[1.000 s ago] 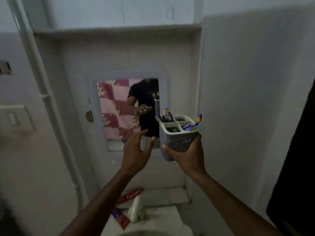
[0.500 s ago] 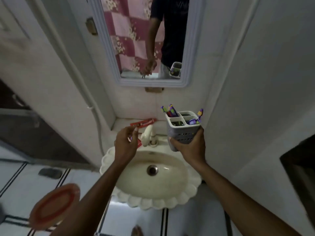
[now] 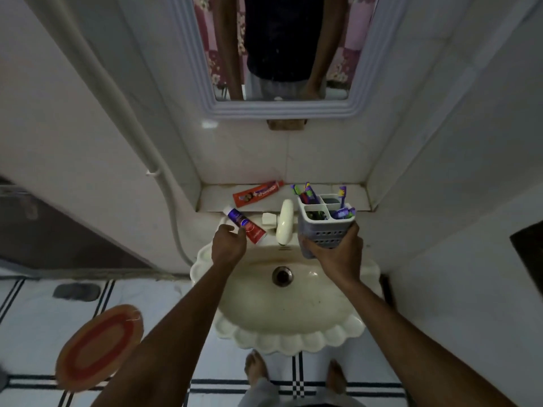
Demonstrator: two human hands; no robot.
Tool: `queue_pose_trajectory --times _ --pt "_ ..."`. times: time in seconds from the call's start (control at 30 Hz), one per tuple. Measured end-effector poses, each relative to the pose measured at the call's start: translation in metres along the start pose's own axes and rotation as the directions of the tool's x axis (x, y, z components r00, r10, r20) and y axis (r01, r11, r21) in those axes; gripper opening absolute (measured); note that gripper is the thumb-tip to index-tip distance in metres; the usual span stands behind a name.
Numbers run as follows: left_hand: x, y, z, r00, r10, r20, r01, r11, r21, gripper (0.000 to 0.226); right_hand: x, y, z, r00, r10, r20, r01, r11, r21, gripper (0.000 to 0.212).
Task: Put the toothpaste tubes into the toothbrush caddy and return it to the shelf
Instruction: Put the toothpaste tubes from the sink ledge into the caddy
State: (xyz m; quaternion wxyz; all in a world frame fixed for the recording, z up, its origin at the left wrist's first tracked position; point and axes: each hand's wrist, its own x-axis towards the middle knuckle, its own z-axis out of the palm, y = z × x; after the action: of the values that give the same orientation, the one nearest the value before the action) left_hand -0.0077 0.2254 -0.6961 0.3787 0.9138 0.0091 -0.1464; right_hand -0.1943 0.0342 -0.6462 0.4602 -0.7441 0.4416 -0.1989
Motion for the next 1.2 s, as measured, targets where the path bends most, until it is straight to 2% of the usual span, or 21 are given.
queue_pose_trajectory --times 0.1,0.33,0.5,0.6,0.7,0.77,0.87,1.0,1.1,1.2 --pt "0.028 0.005 0.005 0.992 -0.121 0.036 0.122 0.992 -0.032 0.059 0.002 0.004 0.01 1.0 0.016 -0.017 -0.017 1.0 -0.023 0.145" --pt "0.059 0.011 0.015 0.979 -0.189 0.075 0.196 0.977 -0.088 0.054 0.012 0.015 0.018 0.998 0.059 -0.032 -0.062 0.995 -0.084 0.14" --pt "0.046 0.003 0.01 0.995 -0.099 0.008 0.099 0.987 -0.129 0.054 0.019 0.02 0.018 0.998 0.056 -0.018 -0.058 0.989 -0.137 0.14" --pt "0.028 0.017 -0.004 0.994 -0.105 -0.042 0.085 0.936 -0.34 0.048 0.024 0.022 0.017 0.999 0.04 0.003 -0.04 0.988 -0.152 0.137" --pt "0.013 0.037 -0.031 0.999 -0.034 0.032 0.046 0.845 -0.532 0.035 0.028 0.024 0.019 0.999 0.029 0.032 -0.023 0.987 -0.16 0.138" --pt "-0.002 0.058 -0.053 0.993 0.051 0.105 0.016 0.832 -0.555 0.041 0.03 0.024 0.02 0.998 0.032 0.061 -0.023 0.989 -0.145 0.14" --pt "-0.022 0.098 -0.079 0.964 0.208 0.164 -0.116 0.888 -0.445 0.056 0.03 0.021 0.021 0.995 0.061 0.081 -0.053 0.994 -0.09 0.141" --pt "-0.039 0.145 -0.087 0.873 0.403 0.277 -0.351 0.911 -0.218 0.05 0.028 0.019 0.02 0.997 0.05 0.054 -0.05 0.999 -0.003 0.141" --pt "-0.049 0.174 -0.074 0.805 0.494 0.328 -0.511 0.859 -0.038 0.047 0.026 0.018 0.015 0.997 0.035 0.066 -0.038 0.998 0.04 0.139" --pt "-0.052 0.198 -0.055 0.767 0.565 0.305 -0.627 0.761 0.168 0.038 0.026 0.018 0.01 0.994 0.049 0.096 -0.054 0.997 0.056 0.142"
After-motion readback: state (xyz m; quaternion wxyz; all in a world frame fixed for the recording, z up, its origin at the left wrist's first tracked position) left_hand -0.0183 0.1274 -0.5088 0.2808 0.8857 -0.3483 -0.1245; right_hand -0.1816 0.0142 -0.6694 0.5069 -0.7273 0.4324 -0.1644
